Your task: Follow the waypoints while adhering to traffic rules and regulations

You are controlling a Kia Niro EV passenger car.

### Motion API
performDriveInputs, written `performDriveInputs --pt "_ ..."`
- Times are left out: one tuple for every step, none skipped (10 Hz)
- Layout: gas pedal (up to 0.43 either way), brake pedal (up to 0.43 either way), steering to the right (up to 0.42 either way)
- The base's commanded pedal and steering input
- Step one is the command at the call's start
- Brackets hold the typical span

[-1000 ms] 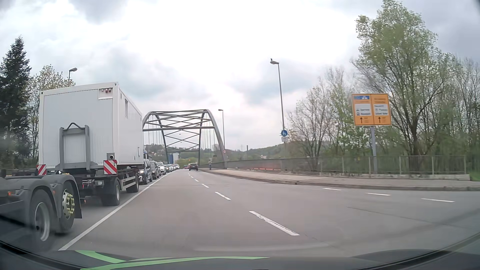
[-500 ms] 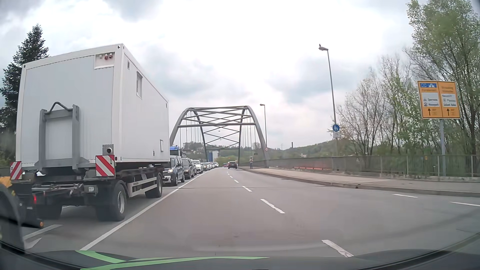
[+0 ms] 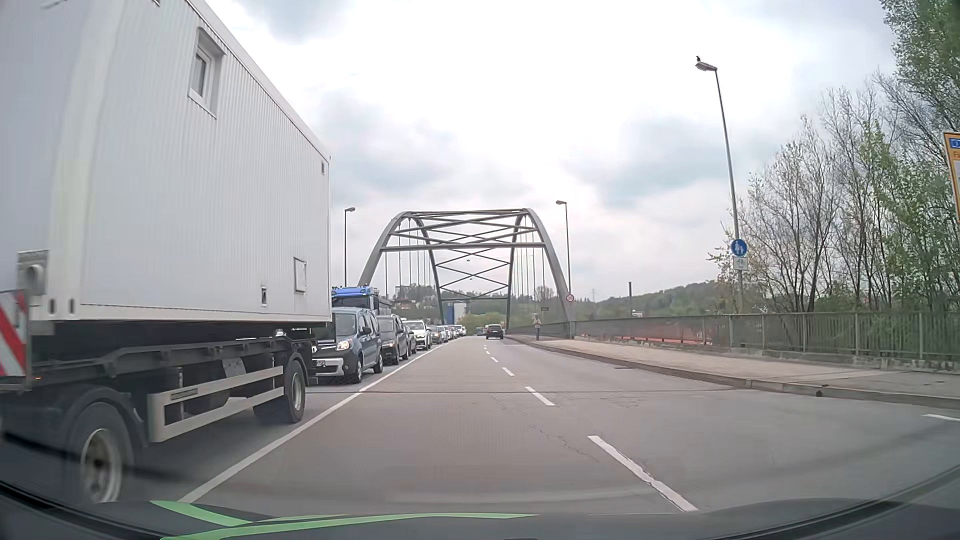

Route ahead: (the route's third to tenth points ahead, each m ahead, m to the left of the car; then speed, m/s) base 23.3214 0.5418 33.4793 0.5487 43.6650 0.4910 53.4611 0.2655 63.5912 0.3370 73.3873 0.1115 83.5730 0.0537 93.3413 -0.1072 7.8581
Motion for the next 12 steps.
performDriveInputs --pt "0.280 0.000 -0.030" --pt "0.280 0.000 -0.020" --pt "0.280 0.000 -0.016" --pt "0.280 0.000 -0.013" --pt "0.280 0.000 -0.004" --pt "0.268 0.000 -0.004" --pt "0.248 0.000 -0.003" --pt "0.248 0.000 -0.003" --pt "0.248 0.000 -0.004" --pt "0.248 0.000 -0.003" --pt "0.240 0.000 -0.004" --pt "0.228 0.000 -0.004"
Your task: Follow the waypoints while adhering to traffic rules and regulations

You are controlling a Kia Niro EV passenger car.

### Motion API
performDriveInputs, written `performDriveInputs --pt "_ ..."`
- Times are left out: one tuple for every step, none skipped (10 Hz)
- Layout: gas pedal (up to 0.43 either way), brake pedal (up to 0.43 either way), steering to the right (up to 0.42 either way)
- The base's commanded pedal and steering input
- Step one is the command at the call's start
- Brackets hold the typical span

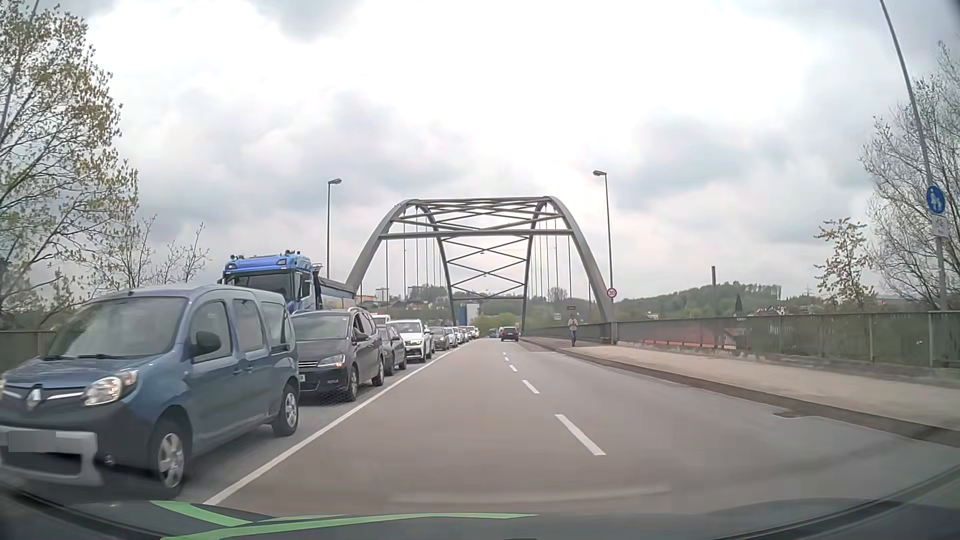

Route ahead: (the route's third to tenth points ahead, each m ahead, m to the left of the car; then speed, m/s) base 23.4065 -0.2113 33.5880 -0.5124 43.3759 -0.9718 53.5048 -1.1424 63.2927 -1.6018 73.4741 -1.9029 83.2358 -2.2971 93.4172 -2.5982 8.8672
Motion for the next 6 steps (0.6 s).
performDriveInputs --pt "0.228 0.000 -0.003" --pt "0.157 0.000 -0.004" --pt "0.150 0.000 -0.004" --pt "0.118 0.000 -0.004" --pt "0.098 0.000 -0.004" --pt "0.087 0.000 -0.004"
